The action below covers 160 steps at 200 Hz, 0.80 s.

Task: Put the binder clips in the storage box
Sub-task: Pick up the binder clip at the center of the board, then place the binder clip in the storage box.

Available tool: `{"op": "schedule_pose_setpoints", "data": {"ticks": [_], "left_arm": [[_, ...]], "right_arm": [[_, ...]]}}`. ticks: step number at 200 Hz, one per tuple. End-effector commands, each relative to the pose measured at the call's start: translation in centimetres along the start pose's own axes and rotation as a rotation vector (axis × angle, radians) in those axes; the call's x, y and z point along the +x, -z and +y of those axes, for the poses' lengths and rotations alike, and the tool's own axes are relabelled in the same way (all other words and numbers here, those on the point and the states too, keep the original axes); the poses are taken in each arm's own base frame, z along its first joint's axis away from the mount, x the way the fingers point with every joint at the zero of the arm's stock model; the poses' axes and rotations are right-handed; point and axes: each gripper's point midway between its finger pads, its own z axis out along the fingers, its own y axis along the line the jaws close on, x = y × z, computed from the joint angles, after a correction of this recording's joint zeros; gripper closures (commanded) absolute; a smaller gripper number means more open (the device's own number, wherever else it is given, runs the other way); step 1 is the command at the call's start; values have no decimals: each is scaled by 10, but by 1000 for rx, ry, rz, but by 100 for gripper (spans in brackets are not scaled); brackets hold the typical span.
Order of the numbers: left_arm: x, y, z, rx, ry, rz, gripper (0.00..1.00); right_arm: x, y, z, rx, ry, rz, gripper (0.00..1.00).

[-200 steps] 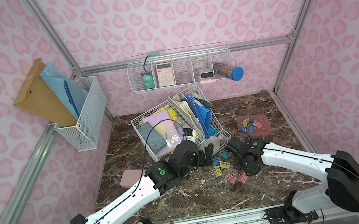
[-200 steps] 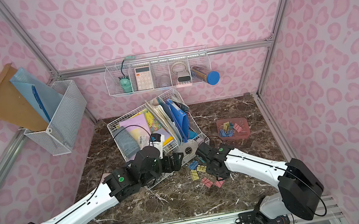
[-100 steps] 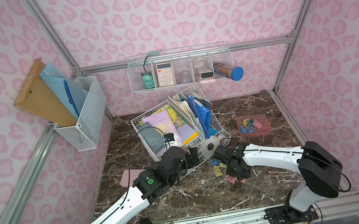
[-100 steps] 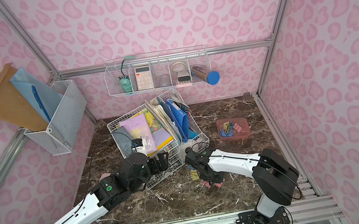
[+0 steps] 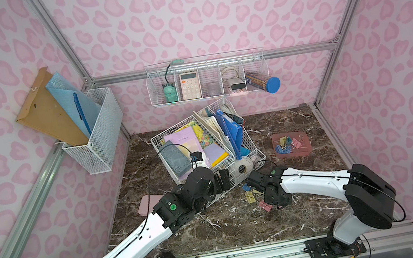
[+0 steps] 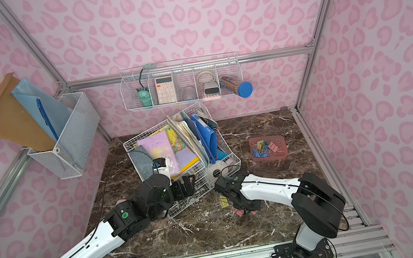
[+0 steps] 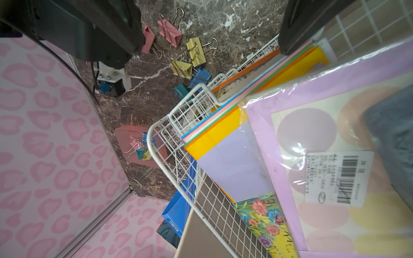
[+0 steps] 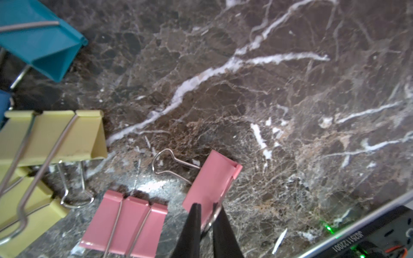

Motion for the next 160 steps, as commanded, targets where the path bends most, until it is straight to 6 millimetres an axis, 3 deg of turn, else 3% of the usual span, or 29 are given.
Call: {"op": "schedule_pose_setpoints", "data": {"ticks": [1, 31, 80, 93, 125, 146, 160], "left_arm": [[-1, 2, -2, 11, -21, 7, 1], [-2, 1, -5, 16, -30, 11, 1], [-5, -1, -12, 31, -36, 18, 1], [-5, -2, -13, 34, -36, 18, 1], [-5, -2, -15, 41, -42, 21, 1], [-5, 0, -15, 39, -46, 29, 1], [-5, 1, -13, 36, -41, 25, 1]], "right_arm": [[-3, 2, 6, -32, 3, -10, 92], [-17, 16, 4, -41, 0, -62, 100], [-56, 42, -6, -174, -90, -155, 100], [-80, 48, -10, -245, -115, -195, 100], [-165, 73, -32, -536, -179, -400, 100], [-216, 82, -71, -653, -249, -526, 100], [-246, 70, -105, -643, -313, -546, 100]]}}
